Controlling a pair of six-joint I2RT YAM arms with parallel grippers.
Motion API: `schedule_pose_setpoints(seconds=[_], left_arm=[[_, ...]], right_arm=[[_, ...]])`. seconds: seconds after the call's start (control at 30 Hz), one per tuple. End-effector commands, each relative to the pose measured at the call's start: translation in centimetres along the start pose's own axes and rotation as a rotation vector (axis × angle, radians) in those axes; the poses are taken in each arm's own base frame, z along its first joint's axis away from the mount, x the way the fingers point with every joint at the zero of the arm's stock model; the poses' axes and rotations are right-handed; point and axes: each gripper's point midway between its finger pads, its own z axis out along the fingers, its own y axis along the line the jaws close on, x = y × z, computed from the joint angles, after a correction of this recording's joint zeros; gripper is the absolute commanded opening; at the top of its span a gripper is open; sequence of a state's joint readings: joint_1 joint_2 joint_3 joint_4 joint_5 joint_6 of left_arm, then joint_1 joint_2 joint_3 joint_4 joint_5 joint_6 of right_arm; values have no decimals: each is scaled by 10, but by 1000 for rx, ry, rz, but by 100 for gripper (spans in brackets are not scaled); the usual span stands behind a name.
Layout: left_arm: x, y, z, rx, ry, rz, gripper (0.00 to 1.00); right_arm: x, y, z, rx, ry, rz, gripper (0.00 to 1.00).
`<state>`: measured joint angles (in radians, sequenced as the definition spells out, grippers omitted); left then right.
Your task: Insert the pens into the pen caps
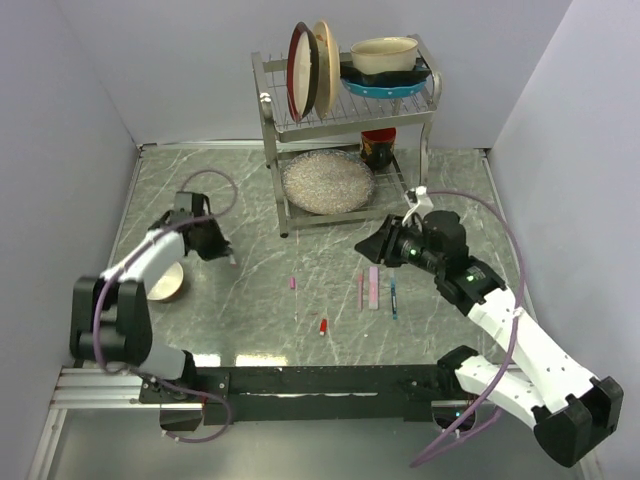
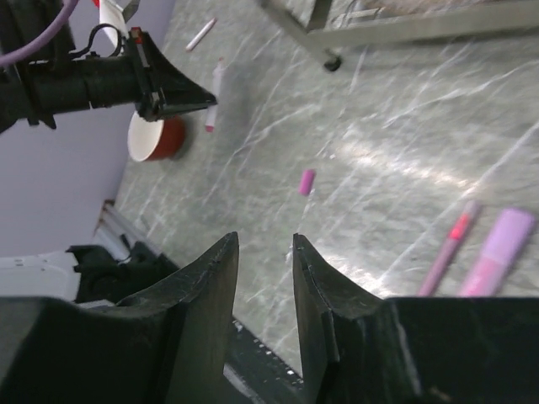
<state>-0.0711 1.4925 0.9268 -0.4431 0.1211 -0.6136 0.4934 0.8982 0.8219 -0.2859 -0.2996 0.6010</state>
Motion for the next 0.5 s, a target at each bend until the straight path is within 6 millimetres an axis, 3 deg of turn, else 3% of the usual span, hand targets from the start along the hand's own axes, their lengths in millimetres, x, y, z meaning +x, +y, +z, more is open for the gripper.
schedule_pose_setpoints(seconds=[0.0,0.1,0.17,0.2,0.33,0.37,0.47], left_arm=[[55,-82,-44,401,56,190,1],[93,-115,-76,604,81,294,1],[108,-136,-102,754,93,342,1],[122,-141,-109,802,124,375,1],[136,-157,-136,929,119,452,1],[136,-161,-143,966,103,460,1],[137,-164,-153,1008,102,460,1]], right_arm=[[15,26,13,-112,-1,78,43],[20,44,27,-158,5,113,47],[32,52,42,-161,56,137,48],[26,63,46,-189,47,139,50],[31,74,69,-202,86,223,51],[36,69,78,-183,102,239,51],[38,79,92,-233,127,255,51]])
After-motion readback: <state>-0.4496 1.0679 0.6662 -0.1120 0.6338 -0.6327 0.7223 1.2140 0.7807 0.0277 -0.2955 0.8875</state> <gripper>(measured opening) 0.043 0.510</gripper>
